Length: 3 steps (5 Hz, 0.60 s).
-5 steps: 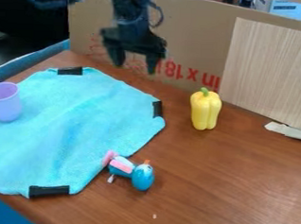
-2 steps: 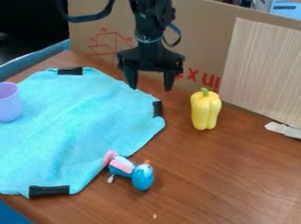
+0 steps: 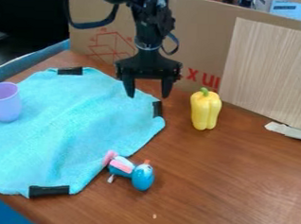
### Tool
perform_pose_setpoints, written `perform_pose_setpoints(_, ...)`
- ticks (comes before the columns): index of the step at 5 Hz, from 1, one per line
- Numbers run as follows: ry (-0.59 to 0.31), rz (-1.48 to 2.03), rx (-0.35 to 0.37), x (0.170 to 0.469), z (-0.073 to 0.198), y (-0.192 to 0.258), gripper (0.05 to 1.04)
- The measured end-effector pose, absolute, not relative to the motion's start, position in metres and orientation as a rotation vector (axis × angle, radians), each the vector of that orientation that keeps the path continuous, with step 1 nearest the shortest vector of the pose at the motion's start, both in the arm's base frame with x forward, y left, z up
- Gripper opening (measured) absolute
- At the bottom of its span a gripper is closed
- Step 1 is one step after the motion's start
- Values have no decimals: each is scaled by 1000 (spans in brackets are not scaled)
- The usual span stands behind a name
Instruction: Fold the cloth from top right to left
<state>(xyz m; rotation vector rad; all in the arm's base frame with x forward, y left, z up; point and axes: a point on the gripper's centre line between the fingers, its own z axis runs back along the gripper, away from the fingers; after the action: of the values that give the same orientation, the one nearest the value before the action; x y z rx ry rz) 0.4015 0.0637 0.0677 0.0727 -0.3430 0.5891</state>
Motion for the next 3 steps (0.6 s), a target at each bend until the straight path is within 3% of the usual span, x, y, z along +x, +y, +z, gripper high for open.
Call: perform_pose_setpoints(3,-249,679,28,401,45,76,1001)
